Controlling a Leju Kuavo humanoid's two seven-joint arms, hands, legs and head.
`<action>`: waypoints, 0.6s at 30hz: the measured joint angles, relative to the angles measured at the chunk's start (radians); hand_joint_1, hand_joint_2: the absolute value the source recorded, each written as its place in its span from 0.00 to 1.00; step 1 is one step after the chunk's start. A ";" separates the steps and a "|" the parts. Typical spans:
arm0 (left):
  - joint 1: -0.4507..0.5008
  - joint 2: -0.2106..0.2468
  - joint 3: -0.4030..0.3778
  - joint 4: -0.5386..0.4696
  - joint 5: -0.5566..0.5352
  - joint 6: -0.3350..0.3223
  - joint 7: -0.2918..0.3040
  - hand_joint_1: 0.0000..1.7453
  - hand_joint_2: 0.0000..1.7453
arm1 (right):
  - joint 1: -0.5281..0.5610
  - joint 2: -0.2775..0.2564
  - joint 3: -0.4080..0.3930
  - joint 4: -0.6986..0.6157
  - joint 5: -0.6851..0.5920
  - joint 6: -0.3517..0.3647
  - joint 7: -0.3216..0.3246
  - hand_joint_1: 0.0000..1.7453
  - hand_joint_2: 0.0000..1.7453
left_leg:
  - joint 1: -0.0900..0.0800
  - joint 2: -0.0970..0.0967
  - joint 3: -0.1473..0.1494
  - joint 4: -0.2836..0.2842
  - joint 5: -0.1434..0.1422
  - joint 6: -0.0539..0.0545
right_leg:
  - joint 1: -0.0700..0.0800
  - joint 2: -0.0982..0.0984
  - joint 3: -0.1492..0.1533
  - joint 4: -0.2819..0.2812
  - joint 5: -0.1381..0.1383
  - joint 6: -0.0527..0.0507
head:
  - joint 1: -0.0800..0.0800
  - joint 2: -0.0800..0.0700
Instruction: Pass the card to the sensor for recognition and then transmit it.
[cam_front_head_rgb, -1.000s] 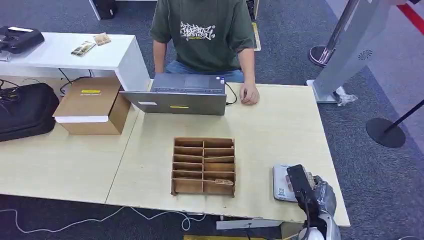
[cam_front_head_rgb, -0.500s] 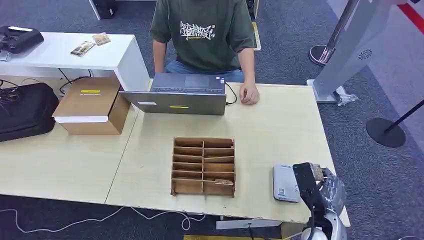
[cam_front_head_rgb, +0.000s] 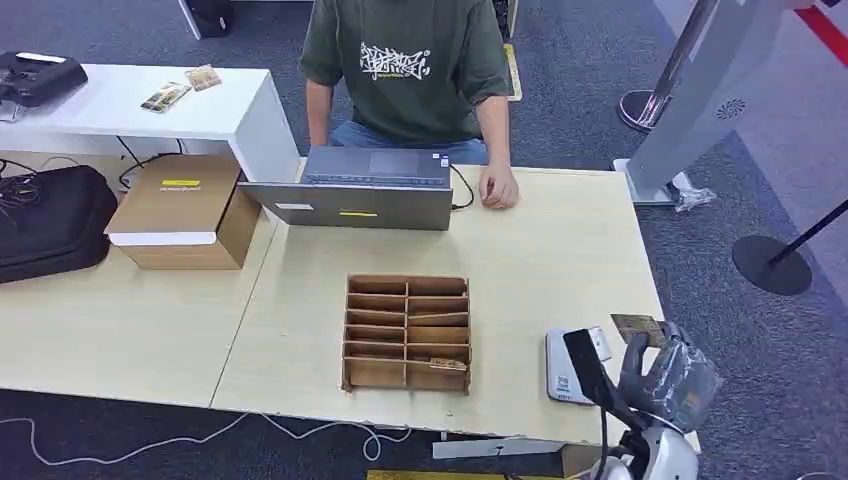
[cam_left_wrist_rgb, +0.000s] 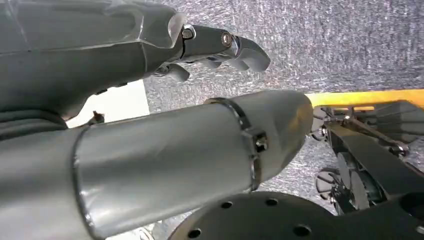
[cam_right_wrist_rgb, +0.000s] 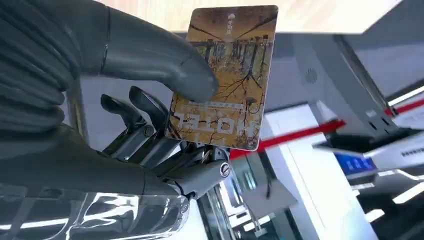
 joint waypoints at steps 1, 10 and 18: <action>0.000 -0.001 0.000 0.000 0.000 0.000 -0.001 0.00 0.00 | 0.002 0.000 0.005 0.000 0.035 -0.015 0.005 1.00 1.00 | 0.000 0.000 0.000 0.000 0.000 0.000 | 0.000 0.000 0.000 0.000 0.000 0.000 | 0.000 0.000; 0.000 -0.003 0.000 0.000 0.003 -0.003 -0.001 0.00 0.00 | 0.014 -0.089 0.084 0.002 0.114 -0.049 0.256 1.00 1.00 | 0.000 0.000 -0.001 0.000 0.000 0.000 | 0.000 0.000 0.000 0.000 0.000 0.000 | 0.000 0.000; 0.003 -0.002 0.000 0.000 0.006 -0.008 -0.001 0.00 0.00 | 0.010 -0.273 0.293 0.012 0.114 -0.046 0.435 1.00 1.00 | 0.000 -0.001 -0.001 0.001 0.000 0.001 | 0.000 -0.001 0.000 -0.001 0.000 0.001 | 0.000 0.000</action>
